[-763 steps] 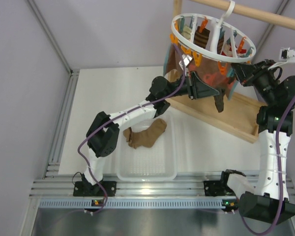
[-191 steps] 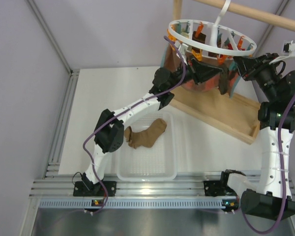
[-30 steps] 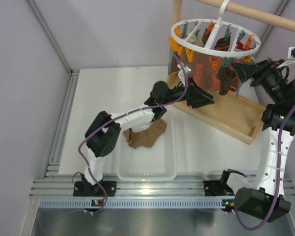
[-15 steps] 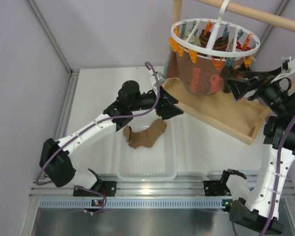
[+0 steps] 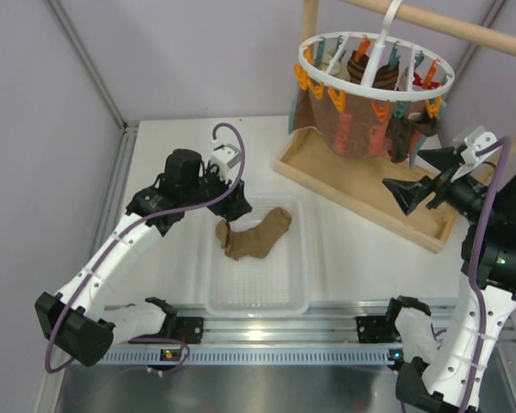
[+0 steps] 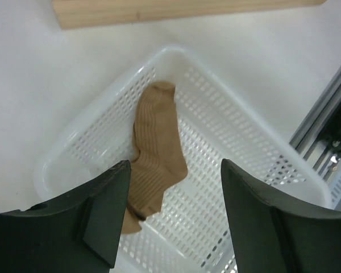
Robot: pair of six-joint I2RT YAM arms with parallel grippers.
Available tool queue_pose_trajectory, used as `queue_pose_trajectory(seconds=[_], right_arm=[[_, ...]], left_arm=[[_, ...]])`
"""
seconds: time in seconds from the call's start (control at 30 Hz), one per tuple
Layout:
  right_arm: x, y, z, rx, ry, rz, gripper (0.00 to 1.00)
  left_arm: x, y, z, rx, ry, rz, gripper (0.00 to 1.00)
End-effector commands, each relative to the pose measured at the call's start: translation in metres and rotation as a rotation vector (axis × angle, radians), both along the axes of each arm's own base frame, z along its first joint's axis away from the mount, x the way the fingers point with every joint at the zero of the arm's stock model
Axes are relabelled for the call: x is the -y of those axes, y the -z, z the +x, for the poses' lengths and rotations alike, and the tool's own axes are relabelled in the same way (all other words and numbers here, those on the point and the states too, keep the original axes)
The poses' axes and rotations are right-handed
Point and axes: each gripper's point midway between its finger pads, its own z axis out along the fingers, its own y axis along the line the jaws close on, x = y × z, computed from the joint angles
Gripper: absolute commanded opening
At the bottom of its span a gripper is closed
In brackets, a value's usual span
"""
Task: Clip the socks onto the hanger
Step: Open the clamp at the hanger.
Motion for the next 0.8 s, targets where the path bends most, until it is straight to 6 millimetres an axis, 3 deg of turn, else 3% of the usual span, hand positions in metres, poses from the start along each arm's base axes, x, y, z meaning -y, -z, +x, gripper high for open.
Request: queue_pose_trajectory(seconds=[0.0,0.07,0.1,0.17,0.23,0.4,0.5,0.6,0.7,0.77], right_arm=[[0.01,0.015,0.007,-0.021,0.046,-0.036,0.99],[0.013,0.023,0.013,-0.054,0.048,-0.026,0.97],[0.014,0.027,0.013,-0.077,0.052,-0.025,0.96],[0.017,0.035,0.017,-0.106,0.05,-0.036,0.95],[0.018,0.047,0.017,-0.155,0.052,-0.031,0.94],[0.016,0.073,0.016,-0.225,0.038,-0.041,0.92],[0.016,0.077,0.016,-0.223,0.043,-0.052,0.92],[0.018,0.072,0.021,-0.204,0.064,-0.044,0.91],[0.02,0.062,0.029,-0.178,0.08,-0.004,0.88],[0.022,0.048,0.037,-0.136,0.106,0.037,0.84]], left_arm=[[-0.034,0.024,-0.017,0.005,-0.013,0.178,0.71],[-0.037,0.032,-0.022,0.031,0.059,0.239,0.72],[-0.04,0.045,-0.022,-0.005,0.075,0.284,0.72],[-0.044,0.052,-0.016,-0.013,0.094,0.354,0.71],[-0.047,0.074,-0.014,-0.094,0.13,0.431,0.69],[-0.055,0.099,0.005,-0.159,0.075,0.549,0.66],[-0.057,0.107,0.016,-0.163,0.033,0.587,0.64],[-0.045,0.104,0.022,-0.166,0.048,0.556,0.63],[-0.011,0.077,0.031,-0.057,0.105,0.416,0.63],[0.014,0.06,0.025,0.008,0.165,0.32,0.64]])
